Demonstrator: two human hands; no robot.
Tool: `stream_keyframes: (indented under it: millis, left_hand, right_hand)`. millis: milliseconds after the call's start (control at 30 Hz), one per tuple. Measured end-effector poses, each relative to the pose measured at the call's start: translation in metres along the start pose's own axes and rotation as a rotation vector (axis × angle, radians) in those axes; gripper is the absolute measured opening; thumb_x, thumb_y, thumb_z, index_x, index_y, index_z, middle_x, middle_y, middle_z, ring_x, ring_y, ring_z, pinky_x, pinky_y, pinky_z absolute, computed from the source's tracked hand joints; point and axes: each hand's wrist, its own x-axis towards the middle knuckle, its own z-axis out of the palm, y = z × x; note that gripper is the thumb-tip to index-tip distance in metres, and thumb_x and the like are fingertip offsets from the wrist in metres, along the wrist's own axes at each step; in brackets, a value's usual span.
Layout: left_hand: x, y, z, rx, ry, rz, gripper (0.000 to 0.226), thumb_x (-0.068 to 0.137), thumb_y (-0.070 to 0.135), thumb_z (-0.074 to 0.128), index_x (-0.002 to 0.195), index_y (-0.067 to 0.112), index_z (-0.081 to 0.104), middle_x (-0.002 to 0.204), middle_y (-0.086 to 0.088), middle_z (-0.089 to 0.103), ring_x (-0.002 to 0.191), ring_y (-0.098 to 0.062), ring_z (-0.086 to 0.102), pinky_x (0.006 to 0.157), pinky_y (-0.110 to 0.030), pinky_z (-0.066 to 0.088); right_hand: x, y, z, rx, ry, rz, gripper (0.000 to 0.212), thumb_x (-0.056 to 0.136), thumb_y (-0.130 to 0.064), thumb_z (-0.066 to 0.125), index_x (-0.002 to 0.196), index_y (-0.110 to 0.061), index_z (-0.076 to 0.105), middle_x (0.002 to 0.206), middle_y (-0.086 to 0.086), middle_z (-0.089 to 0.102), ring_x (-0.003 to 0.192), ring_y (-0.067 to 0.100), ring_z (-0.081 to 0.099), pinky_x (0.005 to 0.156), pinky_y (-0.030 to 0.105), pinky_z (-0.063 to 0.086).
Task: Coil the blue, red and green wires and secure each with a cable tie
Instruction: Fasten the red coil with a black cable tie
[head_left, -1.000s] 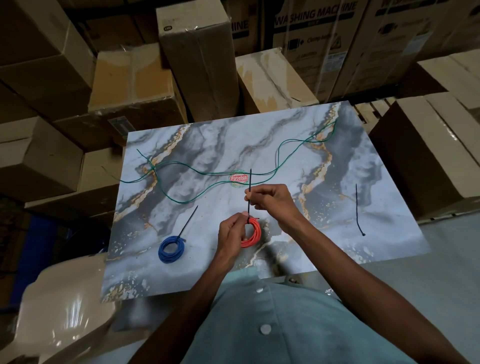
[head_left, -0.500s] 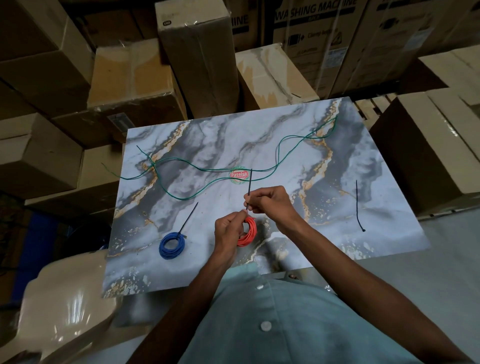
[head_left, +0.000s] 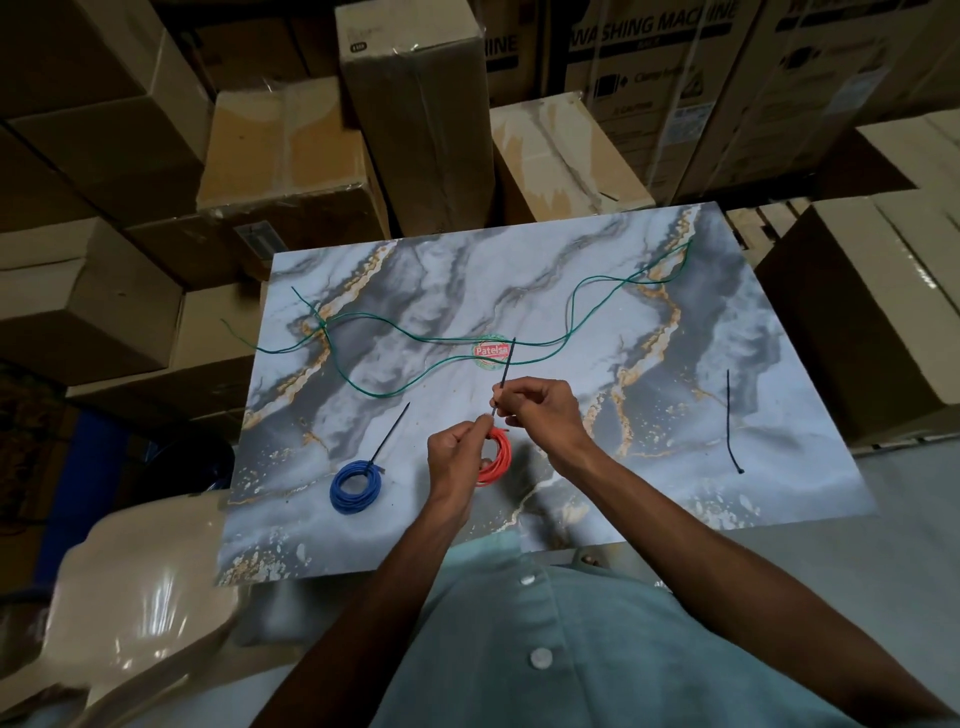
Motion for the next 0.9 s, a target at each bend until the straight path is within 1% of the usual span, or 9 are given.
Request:
stream_keyframes:
  millis: [133, 233, 333, 467, 600, 667, 733, 800, 900]
  left_hand:
    - [0.003, -0.001, -0.01, -0.122, 0.052, -0.073, 0.025, 0.094, 0.029, 0.064, 0.078, 0.012, 0.073, 0.061, 0.0, 0.049, 0.062, -0.013, 0.045, 0.06, -0.027, 0.041]
    - [0.009, -0.002, -0.019, -0.233, 0.118, -0.132, 0.023, 0.092, 0.028, 0.063, 0.078, 0.012, 0.07, 0.063, -0.006, 0.044, 0.061, -0.017, 0.041, 0.059, -0.031, 0.037]
    - [0.015, -0.006, -0.029, -0.276, 0.158, -0.182, 0.022, 0.092, 0.026, 0.059, 0.09, 0.008, 0.071, 0.07, -0.009, 0.05, 0.066, -0.018, 0.047, 0.064, -0.033, 0.043]
    - [0.018, -0.017, -0.039, -0.337, 0.158, -0.212, 0.019, 0.093, 0.02, 0.056, 0.085, 0.008, 0.069, 0.063, -0.004, 0.048, 0.061, -0.016, 0.044, 0.058, -0.029, 0.04]
    - [0.021, -0.029, -0.052, -0.369, 0.135, -0.23, 0.016, 0.089, 0.022, 0.064, 0.096, 0.011, 0.074, 0.085, -0.005, 0.074, 0.08, -0.02, 0.066, 0.079, -0.036, 0.053]
    - [0.019, -0.032, -0.059, -0.409, 0.114, -0.197, 0.023, 0.09, 0.011, 0.063, 0.112, 0.013, 0.071, 0.096, -0.009, 0.074, 0.087, -0.022, 0.068, 0.084, -0.039, 0.054]
    - [0.02, -0.036, -0.068, -0.387, 0.115, -0.163, 0.03, 0.089, 0.005, 0.063, 0.118, 0.012, 0.068, 0.097, -0.01, 0.073, 0.088, -0.024, 0.066, 0.086, -0.042, 0.053]
    - [0.019, -0.041, -0.079, -0.342, 0.09, -0.161, 0.03, 0.086, 0.013, 0.063, 0.115, 0.017, 0.068, 0.106, -0.013, 0.072, 0.099, -0.03, 0.066, 0.096, -0.045, 0.05]
    - [0.015, -0.052, -0.094, -0.247, 0.125, -0.136, 0.024, 0.082, 0.02, 0.059, 0.103, 0.028, 0.068, 0.116, -0.011, 0.069, 0.112, -0.029, 0.064, 0.104, -0.048, 0.049]
  right_hand:
    - [-0.004, -0.002, 0.011, -0.012, -0.183, 0.142, 0.02, 0.097, -0.027, 0.071, 0.112, -0.015, 0.075, 0.103, 0.01, 0.078, 0.091, 0.024, 0.076, 0.075, 0.027, 0.061]
    - [-0.012, 0.006, 0.017, -0.105, -0.288, 0.257, 0.031, 0.093, -0.034, 0.076, 0.117, -0.016, 0.072, 0.099, 0.008, 0.078, 0.09, 0.022, 0.075, 0.075, 0.029, 0.059]
    - [-0.014, 0.015, 0.02, -0.139, -0.365, 0.263, 0.03, 0.088, -0.027, 0.082, 0.113, -0.013, 0.074, 0.096, 0.013, 0.079, 0.086, 0.022, 0.076, 0.073, 0.029, 0.059]
    - [-0.011, 0.023, 0.03, -0.179, -0.365, 0.257, 0.026, 0.082, -0.016, 0.087, 0.106, -0.008, 0.079, 0.094, 0.013, 0.079, 0.084, 0.02, 0.074, 0.074, 0.029, 0.061]
    - [-0.011, 0.034, 0.042, -0.14, -0.335, 0.264, 0.02, 0.082, -0.008, 0.085, 0.101, -0.002, 0.08, 0.09, 0.017, 0.078, 0.077, 0.022, 0.074, 0.07, 0.027, 0.061]
    - [-0.009, 0.041, 0.047, -0.07, -0.294, 0.326, 0.018, 0.082, -0.002, 0.084, 0.098, 0.004, 0.079, 0.091, 0.023, 0.077, 0.076, 0.026, 0.074, 0.069, 0.028, 0.061]
    - [-0.009, 0.046, 0.052, -0.004, -0.271, 0.37, 0.017, 0.082, 0.004, 0.081, 0.098, 0.01, 0.076, 0.093, 0.03, 0.075, 0.084, 0.038, 0.076, 0.079, 0.038, 0.063]
    - [-0.009, 0.053, 0.055, 0.014, -0.29, 0.393, 0.018, 0.083, 0.005, 0.079, 0.099, 0.013, 0.075, 0.094, 0.033, 0.074, 0.091, 0.048, 0.074, 0.089, 0.047, 0.062]
    - [-0.011, 0.062, 0.065, -0.007, -0.27, 0.425, 0.026, 0.085, 0.004, 0.077, 0.102, 0.021, 0.069, 0.094, 0.036, 0.072, 0.086, 0.044, 0.072, 0.085, 0.042, 0.063]
